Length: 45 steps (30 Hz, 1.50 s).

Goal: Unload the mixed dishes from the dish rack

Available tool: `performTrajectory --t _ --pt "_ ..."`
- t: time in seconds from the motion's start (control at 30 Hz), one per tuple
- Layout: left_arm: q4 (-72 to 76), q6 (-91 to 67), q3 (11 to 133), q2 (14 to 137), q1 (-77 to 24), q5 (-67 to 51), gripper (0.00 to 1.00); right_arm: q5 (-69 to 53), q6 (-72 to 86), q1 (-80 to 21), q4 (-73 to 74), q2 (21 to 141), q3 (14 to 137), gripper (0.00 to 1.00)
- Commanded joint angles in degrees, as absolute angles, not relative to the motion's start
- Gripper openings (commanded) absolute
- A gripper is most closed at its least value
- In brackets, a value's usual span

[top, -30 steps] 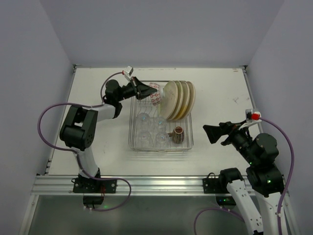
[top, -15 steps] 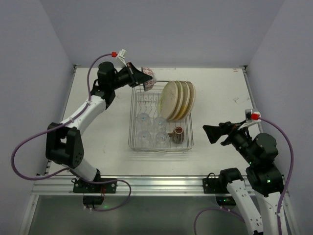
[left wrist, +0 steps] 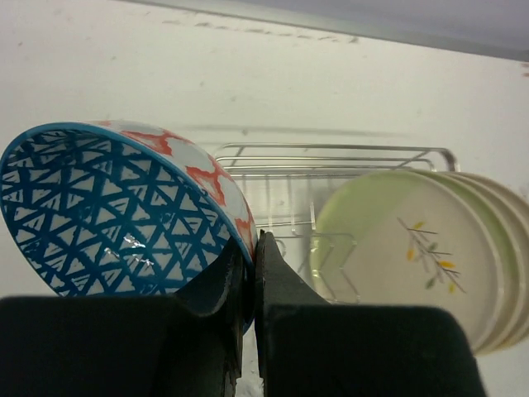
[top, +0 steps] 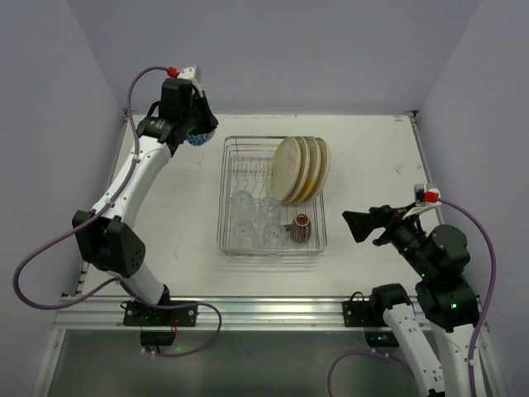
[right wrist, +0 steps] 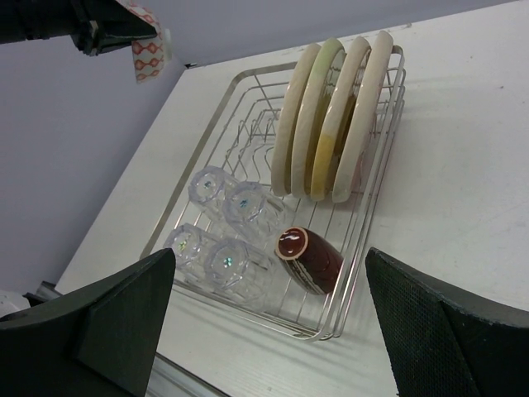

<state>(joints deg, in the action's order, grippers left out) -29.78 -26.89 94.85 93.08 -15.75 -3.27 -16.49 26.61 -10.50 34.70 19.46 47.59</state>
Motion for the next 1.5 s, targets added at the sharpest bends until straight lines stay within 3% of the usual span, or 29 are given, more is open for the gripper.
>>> performTrajectory --t 0.0,0.47,0.77,1.1,1.37,1.4,1.47 --pt "-39.4 -22.2 100.4 97.9 -13.5 5.0 0.0 -18.6 26.8 -10.5 33.0 19.3 48.1 0.99" --pt "-57.0 -15.9 123.0 124.7 -4.6 12.1 0.0 -17.2 25.2 -10.5 34.9 18.4 48.7 0.99" --pt "-58.2 -14.2 126.2 134.0 -1.3 13.8 0.0 -18.5 25.1 -10.5 35.4 19.8 49.2 0.99" --pt "-57.4 -14.4 125.1 136.6 -1.1 13.9 0.0 -18.5 25.3 -10.5 34.7 19.6 48.3 0.99" --pt "-57.0 -15.6 123.3 132.7 -1.1 11.9 0.33 -18.5 25.9 -10.5 33.3 19.5 46.7 0.99" --pt "-56.6 -15.8 123.0 131.8 -1.1 10.8 0.44 -18.6 26.1 -10.5 33.0 19.5 46.4 0.99" --pt "-55.4 -16.5 121.6 129.0 -1.1 10.4 0.53 -18.9 26.6 -10.5 32.4 19.9 45.8 0.99"
